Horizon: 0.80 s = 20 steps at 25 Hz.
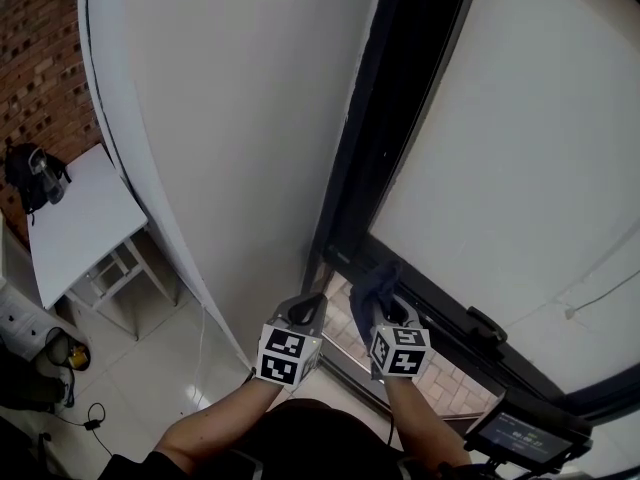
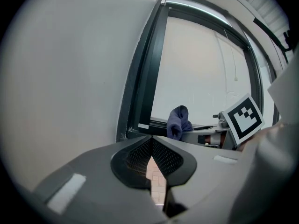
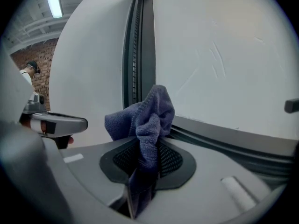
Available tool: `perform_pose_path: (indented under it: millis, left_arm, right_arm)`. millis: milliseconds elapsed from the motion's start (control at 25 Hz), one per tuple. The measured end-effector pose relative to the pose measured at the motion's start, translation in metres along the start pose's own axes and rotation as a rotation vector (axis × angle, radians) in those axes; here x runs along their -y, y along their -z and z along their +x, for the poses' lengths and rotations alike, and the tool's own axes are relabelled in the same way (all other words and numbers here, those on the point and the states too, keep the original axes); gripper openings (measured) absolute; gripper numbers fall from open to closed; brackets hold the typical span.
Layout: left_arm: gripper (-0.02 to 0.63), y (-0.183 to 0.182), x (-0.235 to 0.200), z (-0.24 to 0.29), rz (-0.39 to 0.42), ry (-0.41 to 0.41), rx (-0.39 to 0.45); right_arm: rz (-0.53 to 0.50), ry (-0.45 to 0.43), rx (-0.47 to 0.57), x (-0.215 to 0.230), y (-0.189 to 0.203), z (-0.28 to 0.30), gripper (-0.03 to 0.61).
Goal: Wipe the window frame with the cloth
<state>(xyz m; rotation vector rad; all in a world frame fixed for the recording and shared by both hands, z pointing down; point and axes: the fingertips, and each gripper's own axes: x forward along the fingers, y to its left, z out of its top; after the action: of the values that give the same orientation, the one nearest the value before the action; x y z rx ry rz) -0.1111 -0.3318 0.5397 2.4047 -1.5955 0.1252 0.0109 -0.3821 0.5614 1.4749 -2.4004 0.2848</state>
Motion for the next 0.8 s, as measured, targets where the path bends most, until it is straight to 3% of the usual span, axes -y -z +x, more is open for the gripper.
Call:
perform_pose_path:
  millis: [520,800]
  left_arm:
    - [-0.006,0.007,-0.023,0.007,0.014,0.014,-0.031]
    - [-0.006,0.001,-0.041,0.012,-0.015,-0.076,-0.044]
  right_arm:
    - [0.039,-0.023,-0.038,-0.035,-0.014,0.043,0.089]
    - [0.122,-0.133,-0.057,-0.059,-0.027,0.059,0.088]
